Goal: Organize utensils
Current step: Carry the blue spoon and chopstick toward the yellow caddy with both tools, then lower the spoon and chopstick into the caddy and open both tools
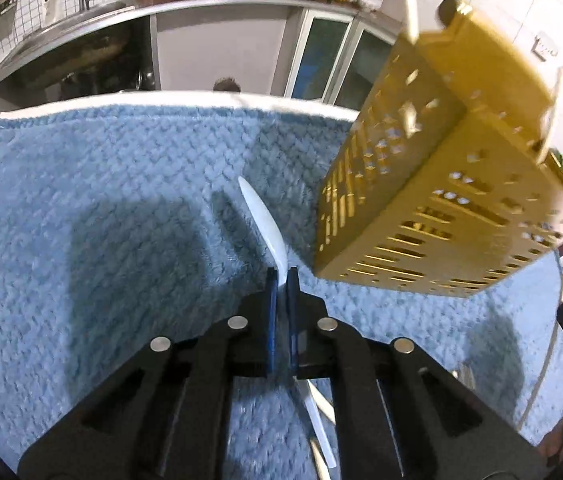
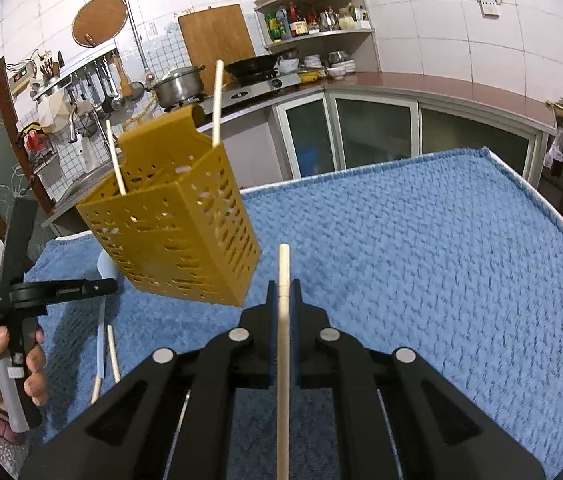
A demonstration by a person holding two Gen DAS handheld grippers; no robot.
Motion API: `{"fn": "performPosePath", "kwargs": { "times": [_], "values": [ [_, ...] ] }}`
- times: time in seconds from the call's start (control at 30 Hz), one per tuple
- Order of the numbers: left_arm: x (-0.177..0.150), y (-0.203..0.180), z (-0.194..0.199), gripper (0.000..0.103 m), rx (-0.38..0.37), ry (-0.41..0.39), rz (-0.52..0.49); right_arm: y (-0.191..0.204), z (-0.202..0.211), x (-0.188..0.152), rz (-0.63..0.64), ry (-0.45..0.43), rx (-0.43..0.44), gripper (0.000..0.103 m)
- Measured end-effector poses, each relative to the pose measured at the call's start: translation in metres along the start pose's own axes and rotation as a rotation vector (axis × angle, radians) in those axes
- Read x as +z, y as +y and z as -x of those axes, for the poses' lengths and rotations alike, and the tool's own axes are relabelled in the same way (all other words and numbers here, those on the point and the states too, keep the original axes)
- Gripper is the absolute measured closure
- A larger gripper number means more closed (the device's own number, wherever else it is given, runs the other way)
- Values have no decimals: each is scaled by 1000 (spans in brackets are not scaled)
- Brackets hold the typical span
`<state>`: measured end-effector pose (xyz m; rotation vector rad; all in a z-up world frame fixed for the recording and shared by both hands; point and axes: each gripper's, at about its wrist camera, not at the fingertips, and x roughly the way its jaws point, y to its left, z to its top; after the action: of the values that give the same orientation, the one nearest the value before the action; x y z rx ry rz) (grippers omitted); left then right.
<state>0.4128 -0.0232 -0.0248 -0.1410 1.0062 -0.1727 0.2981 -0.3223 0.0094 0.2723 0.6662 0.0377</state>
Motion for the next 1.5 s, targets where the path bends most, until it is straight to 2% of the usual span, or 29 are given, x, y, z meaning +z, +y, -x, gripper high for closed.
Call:
{"fn": "performPosePath", "kwargs": {
  "times": [0.43, 0.6, 0.83, 0.97, 1.3, 1.5],
  "values": [
    [-13, -33, 101, 100, -58, -282, -180, 18, 27, 18, 24, -77, 11, 97],
    [-18, -38, 122, 100, -83, -378, -231, 20, 35, 25, 24, -116, 15, 97],
    [-14, -49, 143, 100, -81, -497, -290, 26, 41, 45, 39, -178, 14, 97],
    [-6, -57, 151, 100, -57, -564, -333, 27, 45, 66, 48, -218, 13, 97],
    [34, -79, 162, 100, -75, -731, -357, 45, 77, 130, 103, -351, 25, 97],
    [65, -92, 161, 100, -53, -785, -351, 60, 101, 171, 131, -425, 40, 97]
  ]
}}
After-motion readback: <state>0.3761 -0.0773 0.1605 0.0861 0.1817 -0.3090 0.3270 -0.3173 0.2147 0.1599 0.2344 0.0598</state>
